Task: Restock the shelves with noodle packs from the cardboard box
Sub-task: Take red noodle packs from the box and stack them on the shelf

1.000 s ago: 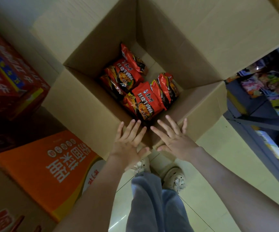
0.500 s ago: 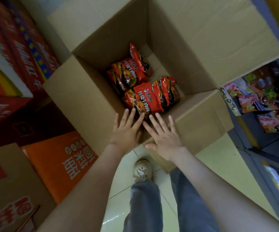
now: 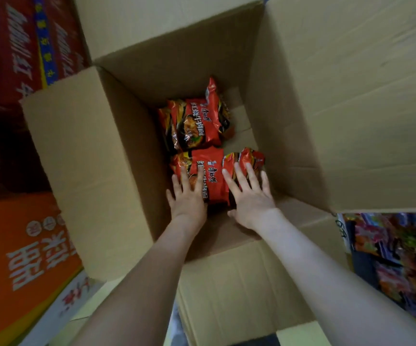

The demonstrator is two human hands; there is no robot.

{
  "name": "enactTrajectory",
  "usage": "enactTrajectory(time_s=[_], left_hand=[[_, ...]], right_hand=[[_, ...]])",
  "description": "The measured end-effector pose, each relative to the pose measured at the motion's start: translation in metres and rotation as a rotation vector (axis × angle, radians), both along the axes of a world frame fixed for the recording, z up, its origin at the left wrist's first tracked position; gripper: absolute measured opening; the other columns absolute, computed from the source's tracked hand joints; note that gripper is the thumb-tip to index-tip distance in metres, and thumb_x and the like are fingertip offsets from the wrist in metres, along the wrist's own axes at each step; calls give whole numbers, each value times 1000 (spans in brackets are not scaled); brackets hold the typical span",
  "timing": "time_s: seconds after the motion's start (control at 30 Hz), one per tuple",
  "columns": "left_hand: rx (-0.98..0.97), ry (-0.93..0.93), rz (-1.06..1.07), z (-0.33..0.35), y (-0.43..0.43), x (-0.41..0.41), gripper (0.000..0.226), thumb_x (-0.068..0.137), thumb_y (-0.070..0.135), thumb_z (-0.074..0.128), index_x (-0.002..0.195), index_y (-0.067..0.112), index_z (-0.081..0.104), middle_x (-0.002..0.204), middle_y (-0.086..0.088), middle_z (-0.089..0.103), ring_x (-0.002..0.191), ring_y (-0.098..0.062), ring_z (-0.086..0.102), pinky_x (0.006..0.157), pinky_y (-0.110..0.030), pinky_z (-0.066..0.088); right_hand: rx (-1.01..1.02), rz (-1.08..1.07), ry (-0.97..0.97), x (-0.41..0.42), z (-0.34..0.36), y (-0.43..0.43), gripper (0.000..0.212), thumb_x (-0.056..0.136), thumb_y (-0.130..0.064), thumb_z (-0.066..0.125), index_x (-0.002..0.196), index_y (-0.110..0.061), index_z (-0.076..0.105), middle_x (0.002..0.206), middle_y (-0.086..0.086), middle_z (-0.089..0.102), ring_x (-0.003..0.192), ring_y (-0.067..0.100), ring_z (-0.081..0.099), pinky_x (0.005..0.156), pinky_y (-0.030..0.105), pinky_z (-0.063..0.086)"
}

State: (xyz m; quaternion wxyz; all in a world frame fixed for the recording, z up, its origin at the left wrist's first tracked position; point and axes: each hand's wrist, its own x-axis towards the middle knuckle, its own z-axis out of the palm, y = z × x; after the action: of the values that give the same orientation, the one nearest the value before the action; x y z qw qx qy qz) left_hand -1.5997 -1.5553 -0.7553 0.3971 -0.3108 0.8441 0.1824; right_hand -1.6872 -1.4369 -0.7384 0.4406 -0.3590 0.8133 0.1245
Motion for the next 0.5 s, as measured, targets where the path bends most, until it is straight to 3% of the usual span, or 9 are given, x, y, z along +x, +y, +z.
enactTrajectory(time_s=[0.1,0.2,0.37,0.5], left_hand=[[28,-36,69,-25,0,-3,90,97,34,51,145,39,-25,154,-11,-31,142,-41,-18,115,-57,3],[91,-25,328,-45,0,-4,83,99,33,46,143,44,-24,155,-14,-27,144,-41,-11,116,-54,4],[194,126,708,-61,3,-9,82,98,25,45,146,45,-18,158,-16,0,141,-40,18,113,-54,26],[94,161,1011,-63,5,-19,96,90,22,63,151,25,-12,151,-16,22,138,-35,25,110,-50,31]], right_hand=[[34,80,-18,-4,-24,-13,100,92,-50,50,141,-29,-34,149,3,-38,137,27,-35,108,48,-22],[86,171,-52,-1,-44,-24,98,93,-51,48,142,-28,-33,149,3,-39,136,27,-36,110,48,-20],[124,214,-114,4,-66,-27,96,94,-48,48,142,-30,-33,149,1,-39,136,26,-36,110,48,-19],[155,189,-166,5,-71,-24,97,94,-44,50,141,-31,-33,148,0,-40,137,25,-34,112,46,-17]])
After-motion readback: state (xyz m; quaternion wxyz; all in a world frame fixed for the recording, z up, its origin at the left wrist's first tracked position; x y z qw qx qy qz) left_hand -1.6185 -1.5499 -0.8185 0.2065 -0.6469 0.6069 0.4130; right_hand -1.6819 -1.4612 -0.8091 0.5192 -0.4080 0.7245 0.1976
